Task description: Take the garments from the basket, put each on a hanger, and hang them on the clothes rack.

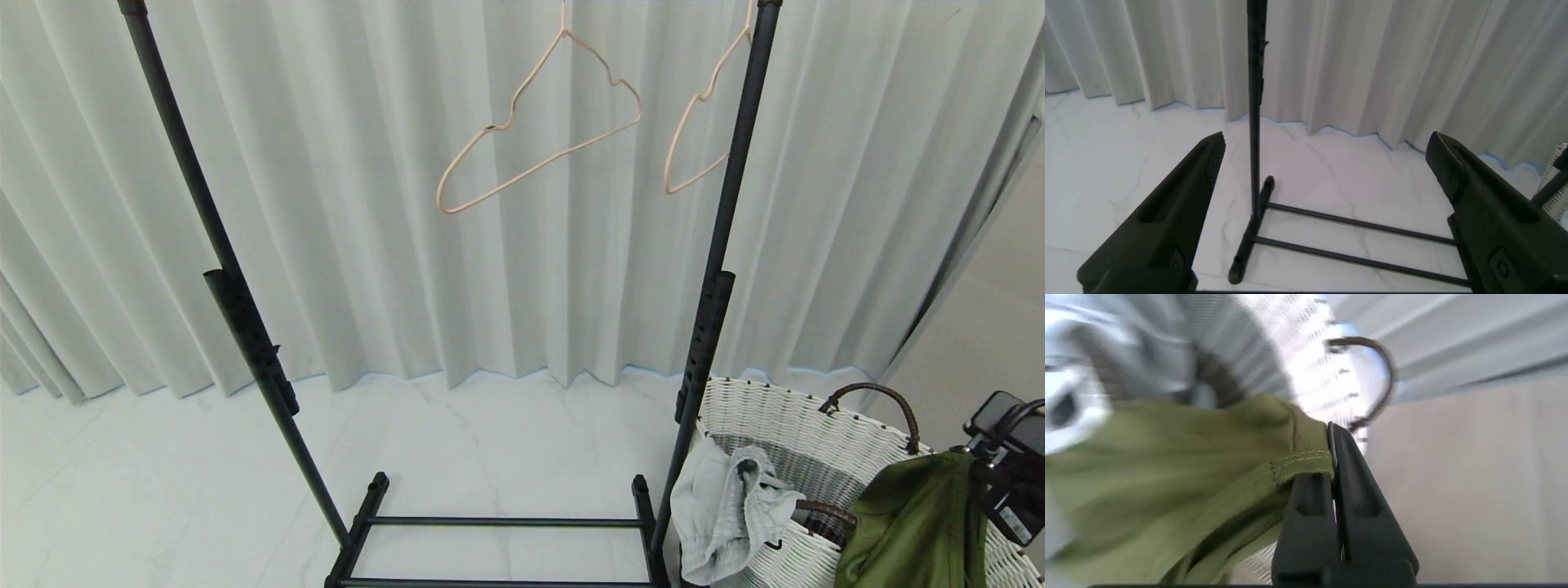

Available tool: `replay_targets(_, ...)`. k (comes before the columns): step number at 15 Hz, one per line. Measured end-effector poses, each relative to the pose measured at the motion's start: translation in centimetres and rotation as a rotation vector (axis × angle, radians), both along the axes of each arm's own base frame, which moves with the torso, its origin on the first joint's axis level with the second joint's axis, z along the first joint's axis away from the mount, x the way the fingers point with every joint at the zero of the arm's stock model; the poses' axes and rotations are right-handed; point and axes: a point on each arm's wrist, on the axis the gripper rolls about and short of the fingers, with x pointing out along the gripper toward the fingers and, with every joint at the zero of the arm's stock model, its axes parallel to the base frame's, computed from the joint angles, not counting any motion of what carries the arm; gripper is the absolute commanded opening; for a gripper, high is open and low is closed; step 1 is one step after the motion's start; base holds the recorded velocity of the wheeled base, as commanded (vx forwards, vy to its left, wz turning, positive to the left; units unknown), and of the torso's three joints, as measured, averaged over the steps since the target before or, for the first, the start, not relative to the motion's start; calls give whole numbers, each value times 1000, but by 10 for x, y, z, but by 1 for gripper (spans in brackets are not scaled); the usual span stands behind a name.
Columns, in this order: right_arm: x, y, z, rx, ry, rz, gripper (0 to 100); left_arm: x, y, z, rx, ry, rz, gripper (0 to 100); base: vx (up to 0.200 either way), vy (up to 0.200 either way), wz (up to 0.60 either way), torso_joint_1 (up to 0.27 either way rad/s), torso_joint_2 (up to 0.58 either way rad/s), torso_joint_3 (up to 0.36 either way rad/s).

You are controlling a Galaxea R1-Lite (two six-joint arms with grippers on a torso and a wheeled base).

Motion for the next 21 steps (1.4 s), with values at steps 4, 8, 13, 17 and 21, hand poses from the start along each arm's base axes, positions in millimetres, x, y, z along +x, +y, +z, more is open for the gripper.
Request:
replay_targets(4,-46,22,73,103,176,18,0,0,0,0,11,1,-1,100,0,0,0,0,0,0)
replay_targets(8,-102,43,142,223,32,13,0,0,0,0,39,3,-1,100,0,0,0,0,0,0)
replay_targets(13,-130,47,157,231,-92,24,0,0,0,0,43,4,-1,100,-120,0,0,3,1,5)
replay_targets(17,-139,47,158,227,-120,30,0,0,0,0,42,4,-1,100,-200,0,0,-2,1,2)
replay_targets(21,-142,48,156,227,-122,30,0,0,0,0,42,4,-1,100,0,0,0,0,0,0)
